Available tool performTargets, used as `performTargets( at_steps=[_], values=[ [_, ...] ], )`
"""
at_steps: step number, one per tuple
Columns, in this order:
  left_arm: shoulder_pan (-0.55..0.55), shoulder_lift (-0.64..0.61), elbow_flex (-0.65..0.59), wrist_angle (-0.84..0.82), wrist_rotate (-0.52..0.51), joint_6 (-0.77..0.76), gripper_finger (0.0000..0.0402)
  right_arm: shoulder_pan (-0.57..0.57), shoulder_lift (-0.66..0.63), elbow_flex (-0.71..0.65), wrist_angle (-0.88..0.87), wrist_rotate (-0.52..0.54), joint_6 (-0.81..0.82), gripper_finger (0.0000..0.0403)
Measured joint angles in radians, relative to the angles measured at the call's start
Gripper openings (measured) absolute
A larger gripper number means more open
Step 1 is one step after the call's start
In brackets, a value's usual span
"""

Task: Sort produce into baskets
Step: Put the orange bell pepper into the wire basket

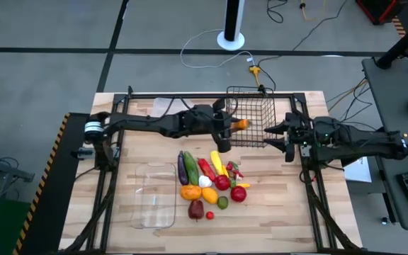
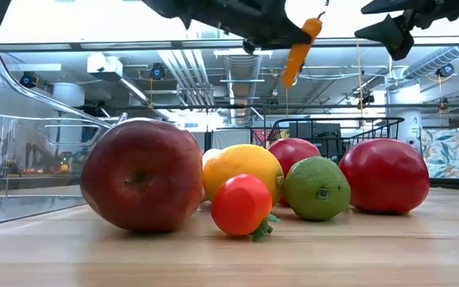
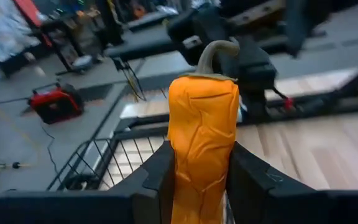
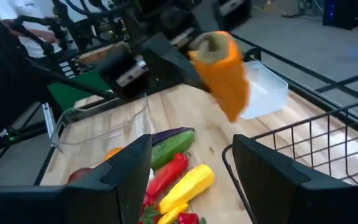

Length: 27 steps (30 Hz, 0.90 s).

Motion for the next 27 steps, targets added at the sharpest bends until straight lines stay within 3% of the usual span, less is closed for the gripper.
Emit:
performTargets(
  at_steps=[4, 10, 15, 27],
  values=[
    [0.003, 0.041, 0.001, 0.089, -0.017, -0.046, 0.0091, 0.001, -0.016, 0.000, -0.001, -0.019, -0.002, 0.0217],
    [0.003, 0.079, 0.001, 0.102, -0.024, -0.080, 0.0091, 0.006, -0.038, 0.000, 0.048, -0.052, -0.039, 0.0217],
    [0.003, 0.123, 0.000, 0.107, -0.109, -0.111, 0.0091, 0.006, -0.045, 0.000, 0.092, -0.094, -0.085, 0.0217],
    [0.004, 0.157, 0.000, 0.138, -0.134, -0.150, 0.0091, 0.018, -0.051, -0.026, 0.192, -0.157, -0.167, 0.0217]
  ],
)
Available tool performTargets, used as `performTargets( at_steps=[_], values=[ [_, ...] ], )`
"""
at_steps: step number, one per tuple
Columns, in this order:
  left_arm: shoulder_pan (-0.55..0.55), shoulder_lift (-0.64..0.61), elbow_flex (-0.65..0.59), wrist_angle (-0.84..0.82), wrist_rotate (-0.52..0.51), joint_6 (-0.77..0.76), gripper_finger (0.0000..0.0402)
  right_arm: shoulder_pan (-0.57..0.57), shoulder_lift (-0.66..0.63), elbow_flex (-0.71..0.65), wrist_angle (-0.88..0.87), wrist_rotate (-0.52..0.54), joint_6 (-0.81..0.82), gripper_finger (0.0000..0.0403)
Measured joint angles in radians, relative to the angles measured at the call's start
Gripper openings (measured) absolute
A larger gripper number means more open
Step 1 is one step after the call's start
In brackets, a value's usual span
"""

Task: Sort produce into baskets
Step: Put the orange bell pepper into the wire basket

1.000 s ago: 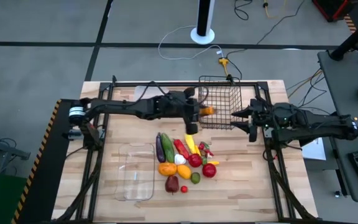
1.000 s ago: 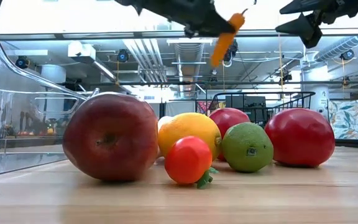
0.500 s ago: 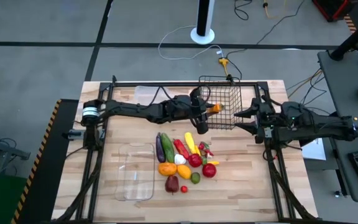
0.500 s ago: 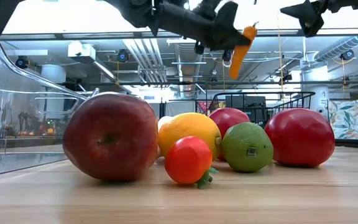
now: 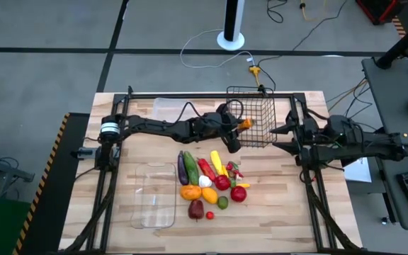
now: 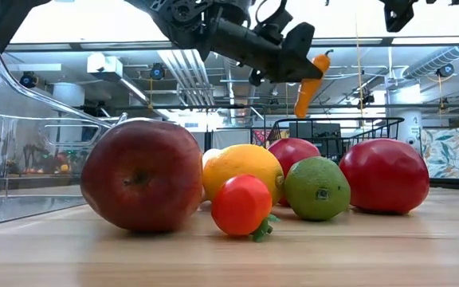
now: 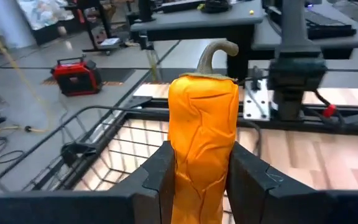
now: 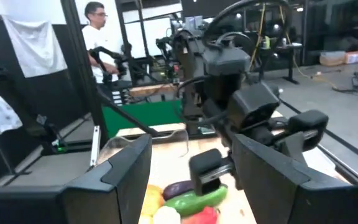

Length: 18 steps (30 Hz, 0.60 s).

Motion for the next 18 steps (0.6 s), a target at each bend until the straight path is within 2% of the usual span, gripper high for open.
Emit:
performTargets(
  at_steps=[18],
  values=[
    [0.003, -0.001, 0.000, -0.062, -0.042, -0.052, 0.0091, -0.001, 0.000, 0.000, 0.015, -0.028, -0.030, 0.0217]
  ],
)
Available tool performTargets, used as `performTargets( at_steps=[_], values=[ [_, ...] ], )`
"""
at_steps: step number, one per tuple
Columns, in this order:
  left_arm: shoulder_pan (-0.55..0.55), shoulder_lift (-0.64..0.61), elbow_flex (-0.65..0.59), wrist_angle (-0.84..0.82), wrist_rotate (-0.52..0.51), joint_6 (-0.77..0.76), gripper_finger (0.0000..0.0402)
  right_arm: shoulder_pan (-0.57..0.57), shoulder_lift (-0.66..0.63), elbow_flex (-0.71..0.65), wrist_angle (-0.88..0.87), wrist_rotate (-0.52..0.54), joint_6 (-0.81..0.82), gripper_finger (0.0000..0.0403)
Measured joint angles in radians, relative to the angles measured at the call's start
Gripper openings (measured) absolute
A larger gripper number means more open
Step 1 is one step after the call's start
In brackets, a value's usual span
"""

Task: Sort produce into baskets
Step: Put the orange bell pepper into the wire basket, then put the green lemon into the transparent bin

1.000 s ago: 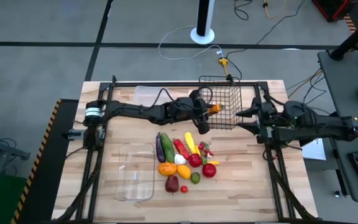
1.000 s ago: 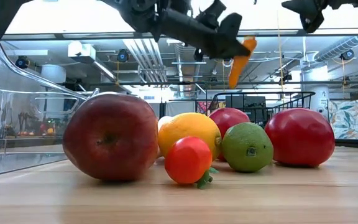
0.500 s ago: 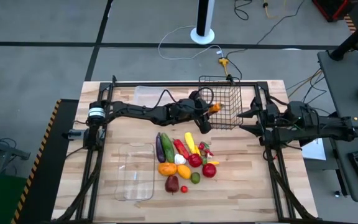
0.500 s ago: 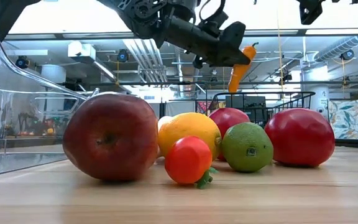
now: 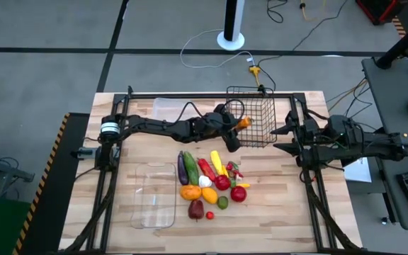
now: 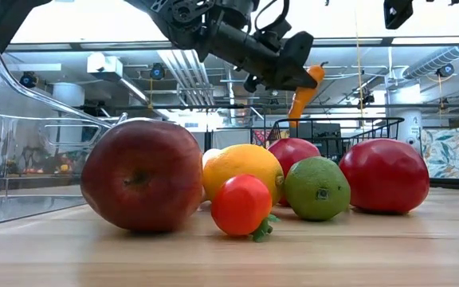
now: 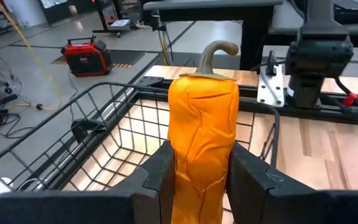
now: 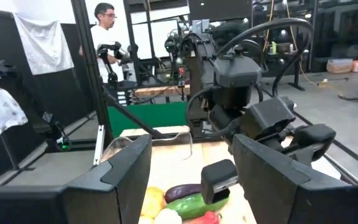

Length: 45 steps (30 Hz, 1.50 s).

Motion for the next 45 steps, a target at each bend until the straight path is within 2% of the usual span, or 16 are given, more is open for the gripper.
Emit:
performTargets(
  at_steps=[14, 26, 33, 38, 45],
  values=[
    [0.004, 0.047, 0.000, 0.007, -0.006, -0.028, 0.0093, 0.000, 0.001, 0.000, 0.028, 0.001, -0.024, 0.0217],
    [0.005, 0.048, 0.000, 0.005, -0.006, -0.059, 0.0172, 0.000, 0.001, 0.000, 0.027, 0.002, -0.018, 0.0217],
    [0.005, 0.044, 0.000, 0.004, -0.005, -0.056, 0.0189, 0.000, 0.002, 0.000, 0.027, 0.003, -0.014, 0.0217],
    [-0.024, -0.009, 0.000, -0.076, -0.003, 0.002, 0.0189, 0.000, 0.002, 0.000, 0.022, 0.003, 0.019, 0.0217],
    [-0.107, -0.165, 0.000, -0.268, -0.010, 0.042, 0.0189, 0.000, 0.002, 0.000, 0.020, 0.012, 0.058, 0.0217]
  ],
)
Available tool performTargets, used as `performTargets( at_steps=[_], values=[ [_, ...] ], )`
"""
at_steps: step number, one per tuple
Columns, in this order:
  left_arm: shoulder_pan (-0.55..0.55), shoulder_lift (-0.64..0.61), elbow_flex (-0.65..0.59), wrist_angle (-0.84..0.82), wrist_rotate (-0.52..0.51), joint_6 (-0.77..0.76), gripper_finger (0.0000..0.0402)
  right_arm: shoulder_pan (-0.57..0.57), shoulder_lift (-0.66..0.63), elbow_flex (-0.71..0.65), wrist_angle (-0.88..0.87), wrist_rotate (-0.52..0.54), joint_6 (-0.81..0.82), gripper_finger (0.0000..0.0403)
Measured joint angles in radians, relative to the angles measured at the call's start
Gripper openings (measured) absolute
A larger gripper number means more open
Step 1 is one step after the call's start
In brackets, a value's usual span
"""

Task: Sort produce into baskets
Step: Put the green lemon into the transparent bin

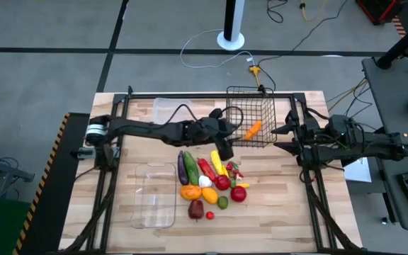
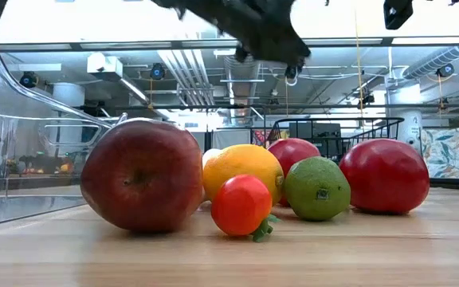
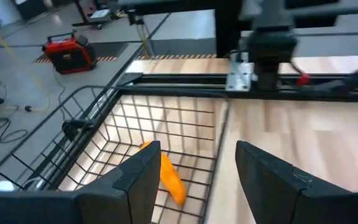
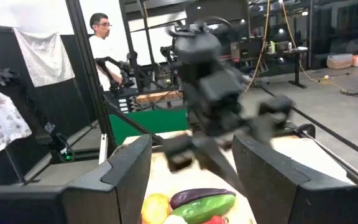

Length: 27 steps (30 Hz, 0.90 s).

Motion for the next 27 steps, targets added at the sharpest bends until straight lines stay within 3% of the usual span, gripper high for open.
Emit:
performTargets(
  at_steps=[12, 18, 23, 27],
  values=[
    [-0.272, -0.165, 0.000, -0.437, -0.216, -0.113, 0.0190, 0.000, 0.116, 0.038, -0.003, 0.001, 0.067, 0.0217],
    [-0.393, -0.191, 0.000, -0.651, -0.242, -0.266, 0.0190, 0.000, 0.211, 0.114, -0.113, 0.001, 0.105, 0.0217],
    [-0.474, -0.192, 0.000, -0.822, -0.380, -0.410, 0.0190, 0.040, 0.295, 0.189, -0.171, 0.001, 0.136, 0.0217],
    [-0.518, -0.191, 0.000, -0.906, -0.391, -0.479, 0.0190, 0.069, 0.365, 0.267, -0.232, 0.001, 0.162, 0.0217]
  ],
)
